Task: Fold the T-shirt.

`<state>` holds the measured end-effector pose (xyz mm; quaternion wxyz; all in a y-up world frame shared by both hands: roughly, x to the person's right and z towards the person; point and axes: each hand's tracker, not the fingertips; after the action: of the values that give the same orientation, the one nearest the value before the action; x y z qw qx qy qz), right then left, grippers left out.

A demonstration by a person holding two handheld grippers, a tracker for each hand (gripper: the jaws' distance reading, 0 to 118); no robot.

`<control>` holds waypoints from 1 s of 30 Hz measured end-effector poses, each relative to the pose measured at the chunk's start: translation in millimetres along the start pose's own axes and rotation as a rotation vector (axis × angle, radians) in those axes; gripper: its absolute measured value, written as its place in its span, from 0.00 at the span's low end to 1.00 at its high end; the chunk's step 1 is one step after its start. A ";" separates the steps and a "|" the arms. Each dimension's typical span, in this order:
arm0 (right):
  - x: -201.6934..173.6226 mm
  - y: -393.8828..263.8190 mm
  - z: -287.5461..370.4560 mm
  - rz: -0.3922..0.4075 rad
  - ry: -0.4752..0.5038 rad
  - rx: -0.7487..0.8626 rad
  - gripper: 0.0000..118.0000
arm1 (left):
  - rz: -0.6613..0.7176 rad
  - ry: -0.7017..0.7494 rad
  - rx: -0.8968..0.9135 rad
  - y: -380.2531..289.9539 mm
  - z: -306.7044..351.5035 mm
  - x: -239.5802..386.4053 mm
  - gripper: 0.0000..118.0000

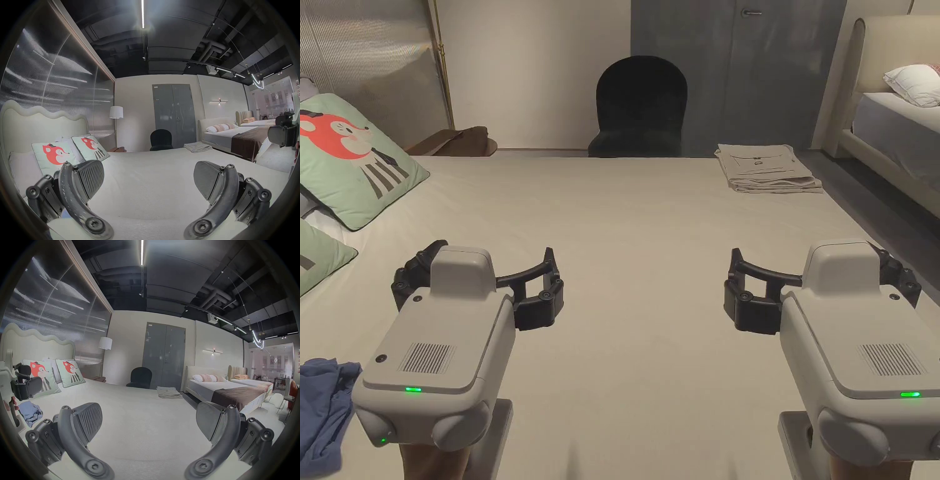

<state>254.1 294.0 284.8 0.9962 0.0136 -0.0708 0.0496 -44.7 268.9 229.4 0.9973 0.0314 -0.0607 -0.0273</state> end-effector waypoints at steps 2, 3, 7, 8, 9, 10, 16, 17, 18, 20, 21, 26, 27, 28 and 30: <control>0.1 0.0 -0.1 -0.002 0.001 0.000 0.96 | -0.002 0.001 -0.002 0.0 0.1 0.0 0.94; 0.1 0.0 -0.2 -0.002 0.001 0.000 0.96 | -0.001 0.000 -0.002 0.0 0.1 -0.2 0.94; 0.2 -0.1 -0.4 -0.001 0.000 -0.001 0.96 | 0.000 0.000 -0.004 -0.1 0.0 -0.6 0.94; 0.2 -0.1 -0.3 -0.002 0.001 0.000 0.96 | 0.000 0.001 -0.004 -0.2 0.0 -0.6 0.94; 0.4 -0.1 -0.1 -0.003 -0.001 -0.001 0.96 | -0.001 0.001 -0.003 -0.1 0.1 -0.6 0.94; 0.5 -0.1 0.0 -0.003 -0.001 -0.001 0.97 | -0.001 0.001 -0.004 0.0 0.0 -0.6 0.94; 1.8 0.3 -0.1 -0.004 -0.004 -0.001 0.97 | -0.002 -0.001 0.000 1.2 0.4 0.2 0.94; 2.1 0.2 0.0 -0.004 -0.004 0.000 0.96 | -0.004 -0.002 0.001 1.5 0.4 0.4 0.94; 2.3 0.2 0.0 -0.004 -0.006 0.000 0.96 | -0.005 -0.002 -0.001 1.7 0.3 0.5 0.94; 2.8 0.4 0.1 -0.007 -0.009 0.000 0.96 | -0.005 -0.003 -0.001 1.7 0.3 0.9 0.94; 3.0 0.6 0.1 -0.006 -0.010 0.000 0.97 | -0.004 -0.003 0.000 1.7 0.5 1.0 0.94; 3.8 1.3 0.5 -0.013 -0.007 0.002 0.96 | -0.003 -0.004 -0.001 2.0 0.7 1.0 0.94; 3.8 1.7 0.5 -0.014 -0.003 0.000 0.97 | -0.002 -0.004 0.000 2.2 0.8 1.0 0.94; 3.6 2.2 0.3 -0.015 0.000 -0.004 0.96 | -0.002 -0.004 -0.001 2.5 0.9 1.0 0.94; 4.0 4.1 -0.4 -0.029 0.029 -0.025 0.97 | -0.001 -0.006 -0.001 3.1 1.2 0.7 0.94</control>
<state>257.6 298.4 285.1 0.9978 0.0012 -0.0569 0.0342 -43.9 271.9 230.9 0.9971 0.0306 -0.0634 -0.0277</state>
